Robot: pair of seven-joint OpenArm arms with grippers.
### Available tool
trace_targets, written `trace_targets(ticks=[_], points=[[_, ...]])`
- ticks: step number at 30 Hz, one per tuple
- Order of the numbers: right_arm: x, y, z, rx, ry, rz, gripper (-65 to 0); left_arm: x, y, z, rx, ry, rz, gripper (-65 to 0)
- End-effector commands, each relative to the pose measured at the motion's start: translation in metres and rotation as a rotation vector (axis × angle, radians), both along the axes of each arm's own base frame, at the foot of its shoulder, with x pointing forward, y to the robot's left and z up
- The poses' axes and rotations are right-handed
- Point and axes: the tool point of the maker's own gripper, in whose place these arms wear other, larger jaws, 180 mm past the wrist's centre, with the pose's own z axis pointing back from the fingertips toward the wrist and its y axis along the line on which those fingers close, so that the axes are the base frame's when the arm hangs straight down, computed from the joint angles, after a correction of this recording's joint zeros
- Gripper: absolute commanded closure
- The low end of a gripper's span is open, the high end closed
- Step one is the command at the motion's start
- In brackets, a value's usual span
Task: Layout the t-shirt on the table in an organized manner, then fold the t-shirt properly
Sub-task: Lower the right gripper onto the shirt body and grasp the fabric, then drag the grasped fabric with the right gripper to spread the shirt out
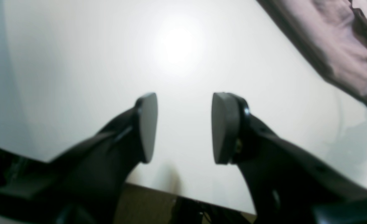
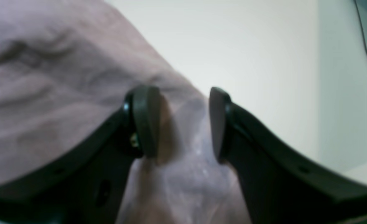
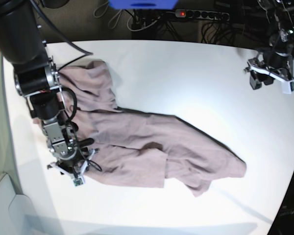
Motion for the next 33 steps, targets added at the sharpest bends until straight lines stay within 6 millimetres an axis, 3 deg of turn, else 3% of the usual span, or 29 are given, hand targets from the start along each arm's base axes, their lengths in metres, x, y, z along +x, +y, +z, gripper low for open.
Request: trace_targets(ticks=[1, 6, 12, 16, 18, 21, 25, 28, 30, 33], points=[[0.021, -0.004, 0.03, 0.004, -0.087, 0.0, -27.1, 0.006, 0.002, 0.011, 0.013, -0.042, -0.007, -27.6], [0.016, -0.01, 0.024, 0.002, -0.075, -0.018, -24.4, 0.01, 0.002, 0.012, 0.012, -0.052, -0.005, -27.6], [0.001, -0.019, 0.005, -0.027, -0.047, -0.06, 0.0, 0.013, 0.002, 0.014, 0.011, -0.062, -0.005, -27.6], [-0.001, -0.023, 0.003, -0.034, -0.022, -0.071, 0.0, 0.014, 0.002, 0.014, 0.011, -0.063, -0.004, -27.6], [0.003, -0.035, 0.01, -0.045, -0.033, -0.086, 0.0, 0.014, 0.002, 0.014, 0.011, -0.063, -0.004, -27.6], [0.019, -0.04, 0.044, -0.051, -0.11, -0.085, 0.0, 0.014, 0.003, 0.015, 0.011, -0.064, -0.003, -27.6], [0.039, -0.057, 0.114, 0.019, -0.251, -0.164, 0.0, 0.014, 0.003, 0.016, 0.012, -0.066, -0.004, -27.6], [0.045, -0.08, 0.159, 0.097, -0.349, -0.255, 0.0, 0.015, 0.002, 0.017, 0.014, -0.07, -0.005, -27.6], [0.045, -0.091, 0.173, 0.125, -0.384, -0.292, 0.0, 0.018, 0.002, 0.019, 0.013, -0.08, -0.004, -27.6], [0.043, -0.091, 0.167, 0.126, -0.371, -0.296, 0.0, 0.019, 0.003, 0.02, 0.014, -0.082, -0.004, -27.6]])
